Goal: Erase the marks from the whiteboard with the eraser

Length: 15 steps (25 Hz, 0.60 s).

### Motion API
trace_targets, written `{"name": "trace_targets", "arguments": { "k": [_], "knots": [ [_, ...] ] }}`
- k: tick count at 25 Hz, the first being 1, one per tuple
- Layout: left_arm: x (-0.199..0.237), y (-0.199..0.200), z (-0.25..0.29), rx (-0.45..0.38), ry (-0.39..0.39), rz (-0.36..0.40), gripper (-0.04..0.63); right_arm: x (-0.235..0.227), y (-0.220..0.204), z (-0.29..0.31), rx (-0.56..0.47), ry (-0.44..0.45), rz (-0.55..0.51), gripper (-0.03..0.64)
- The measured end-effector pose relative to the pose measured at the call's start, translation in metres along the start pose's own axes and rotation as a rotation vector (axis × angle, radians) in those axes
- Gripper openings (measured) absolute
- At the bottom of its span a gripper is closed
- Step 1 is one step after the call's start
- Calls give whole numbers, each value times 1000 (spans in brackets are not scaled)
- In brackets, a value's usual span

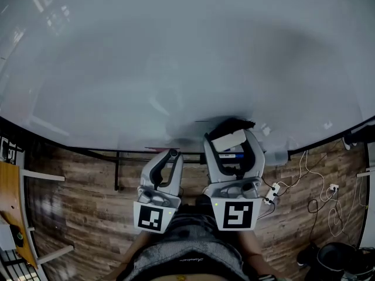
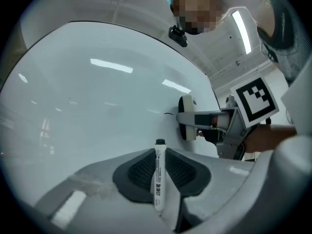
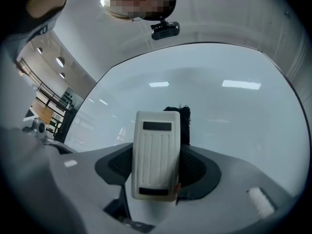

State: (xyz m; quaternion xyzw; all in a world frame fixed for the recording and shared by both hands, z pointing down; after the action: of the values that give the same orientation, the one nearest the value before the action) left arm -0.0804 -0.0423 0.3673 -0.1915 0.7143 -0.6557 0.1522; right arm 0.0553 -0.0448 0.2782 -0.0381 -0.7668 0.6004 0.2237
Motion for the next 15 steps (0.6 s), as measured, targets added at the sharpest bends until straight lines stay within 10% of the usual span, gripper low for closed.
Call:
{"name": "trace_targets", "arguments": {
  "k": [15],
  "knots": [
    [38,4,-24,7,135,38,71,79,20,51,-87,266,-19,262]
  ]
}}
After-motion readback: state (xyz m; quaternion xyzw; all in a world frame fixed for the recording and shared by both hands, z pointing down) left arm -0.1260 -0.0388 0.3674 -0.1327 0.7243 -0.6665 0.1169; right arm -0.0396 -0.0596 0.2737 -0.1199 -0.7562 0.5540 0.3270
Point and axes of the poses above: the fingertips, and each gripper's own axes: z forward along the fingers, x to its left, y out of its top, the point moved 5 cm from there along -z, backward along the fingers, and after that the axes turned 10 degrees about y, right-handed, at the moved point
